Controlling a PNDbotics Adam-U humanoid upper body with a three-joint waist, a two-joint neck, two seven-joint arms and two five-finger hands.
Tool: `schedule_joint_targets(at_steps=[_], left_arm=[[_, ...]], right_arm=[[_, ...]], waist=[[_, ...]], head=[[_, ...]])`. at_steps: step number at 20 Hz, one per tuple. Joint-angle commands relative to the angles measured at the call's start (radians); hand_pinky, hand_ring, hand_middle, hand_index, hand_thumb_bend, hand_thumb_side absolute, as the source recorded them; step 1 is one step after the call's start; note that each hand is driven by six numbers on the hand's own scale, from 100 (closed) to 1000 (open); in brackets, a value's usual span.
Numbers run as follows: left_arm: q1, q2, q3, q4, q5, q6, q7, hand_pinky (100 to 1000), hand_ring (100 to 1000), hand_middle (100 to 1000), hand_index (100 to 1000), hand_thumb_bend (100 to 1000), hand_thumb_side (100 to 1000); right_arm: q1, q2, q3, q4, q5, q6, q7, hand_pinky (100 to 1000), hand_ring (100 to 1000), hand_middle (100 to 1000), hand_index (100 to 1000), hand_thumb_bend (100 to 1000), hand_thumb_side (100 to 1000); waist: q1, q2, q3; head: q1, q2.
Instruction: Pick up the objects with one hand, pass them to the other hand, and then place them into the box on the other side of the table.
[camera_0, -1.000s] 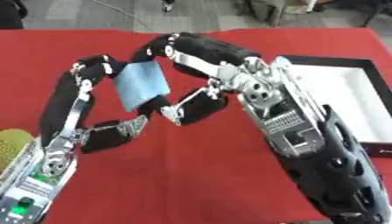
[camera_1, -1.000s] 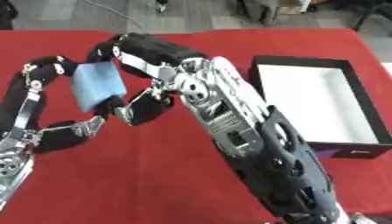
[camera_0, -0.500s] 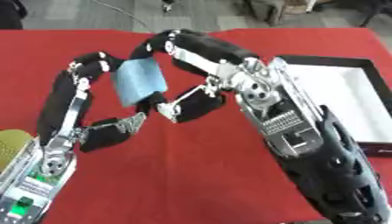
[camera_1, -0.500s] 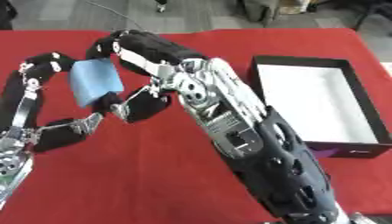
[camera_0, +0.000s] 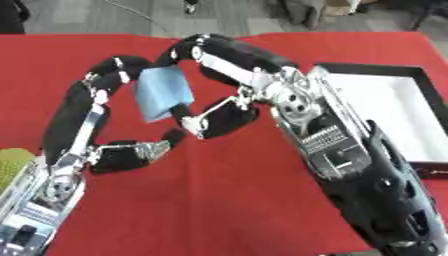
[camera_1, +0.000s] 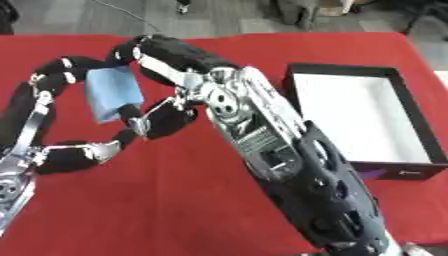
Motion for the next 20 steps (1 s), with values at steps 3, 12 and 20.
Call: schedule_joint_targets(at_steps=[3, 12, 20], left_arm=[[-0.003, 0.008, 0.011, -0.005, -0.025, 0.110, -0.012, 802, 768, 755, 925, 659, 458], [0.014, 0.018, 0.066, 0.014, 0.087, 0.261, 0.039, 775, 747, 735, 905, 554, 519], [0.056, 0.063, 0.121, -0.021, 0.219, 0.250, 0.145, 737, 717, 710, 860, 239, 646]], right_arm=[[-0.019, -0.011, -0.023, -0.026, -0.012, 0.008, -0.013, 937, 966, 459, 600, 100, 100], [0.014, -0.052, -0.099, -0.074, -0.047, 0.055, -0.064, 944, 971, 465, 610, 100, 100], [0.104, -0.177, -0.275, -0.085, -0.070, 0.161, -0.216, 948, 979, 473, 621, 100, 100]], waist=[[0.005, -0.029, -0.001], [0.007, -0.029, -0.005], [0.008, -0.026, -0.008]], head=[[-0.003, -0.005], [-0.007, -0.006], [-0.046, -0.014]])
